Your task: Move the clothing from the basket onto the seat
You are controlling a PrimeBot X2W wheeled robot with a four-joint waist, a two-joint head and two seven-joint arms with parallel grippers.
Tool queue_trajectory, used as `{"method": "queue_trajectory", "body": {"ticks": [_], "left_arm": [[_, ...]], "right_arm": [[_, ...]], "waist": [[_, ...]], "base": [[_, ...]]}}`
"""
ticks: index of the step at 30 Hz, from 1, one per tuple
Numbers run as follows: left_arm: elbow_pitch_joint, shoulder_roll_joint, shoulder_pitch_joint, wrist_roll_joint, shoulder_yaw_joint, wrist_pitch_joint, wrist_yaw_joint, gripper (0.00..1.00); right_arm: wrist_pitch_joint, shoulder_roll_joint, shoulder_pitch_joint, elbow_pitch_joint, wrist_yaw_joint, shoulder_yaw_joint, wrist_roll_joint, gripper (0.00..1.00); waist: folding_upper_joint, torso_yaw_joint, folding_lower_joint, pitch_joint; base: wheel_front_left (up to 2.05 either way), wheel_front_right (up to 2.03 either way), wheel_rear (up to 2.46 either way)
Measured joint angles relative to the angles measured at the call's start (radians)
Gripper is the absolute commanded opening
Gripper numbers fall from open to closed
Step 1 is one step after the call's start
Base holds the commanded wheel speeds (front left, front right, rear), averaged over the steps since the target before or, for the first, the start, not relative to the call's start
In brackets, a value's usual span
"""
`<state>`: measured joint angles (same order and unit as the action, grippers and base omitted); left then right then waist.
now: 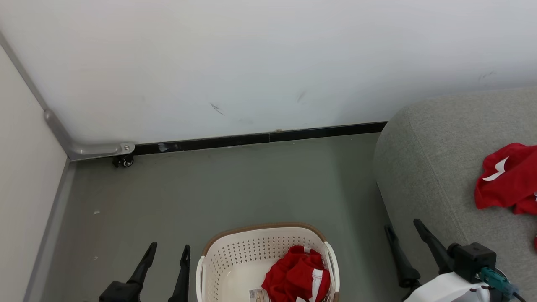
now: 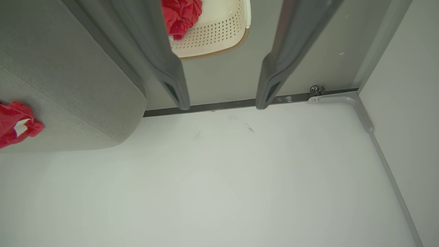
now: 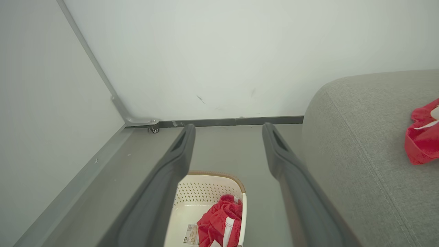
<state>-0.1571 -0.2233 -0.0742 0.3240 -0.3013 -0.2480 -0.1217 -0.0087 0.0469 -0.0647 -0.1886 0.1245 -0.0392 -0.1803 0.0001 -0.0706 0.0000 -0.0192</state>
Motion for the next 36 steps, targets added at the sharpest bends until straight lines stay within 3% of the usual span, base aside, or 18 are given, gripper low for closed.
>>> {"method": "queue_trajectory", "body": {"ticks": [15, 36], "left_arm": [[-0.025, 0.009, 0.092, -0.030, -0.064, 0.000, 0.053, 1.00], [-0.044, 0.010, 0.196, -0.056, -0.073, 0.001, 0.068, 1.00]], "right_arm": [[0.000, -0.005, -0.019, 0.059, 0.000, 0.100, 0.016, 1.00], [0.000, -0.006, -0.010, 0.101, 0.000, 0.096, 0.011, 1.00]], "waist": [[0.0000, -0.037, 0.0000, 0.045], [0.0000, -0.127, 0.0000, 0.133]], "base": [[0.00, 0.00, 0.00], [0.00, 0.00, 0.00]]}}
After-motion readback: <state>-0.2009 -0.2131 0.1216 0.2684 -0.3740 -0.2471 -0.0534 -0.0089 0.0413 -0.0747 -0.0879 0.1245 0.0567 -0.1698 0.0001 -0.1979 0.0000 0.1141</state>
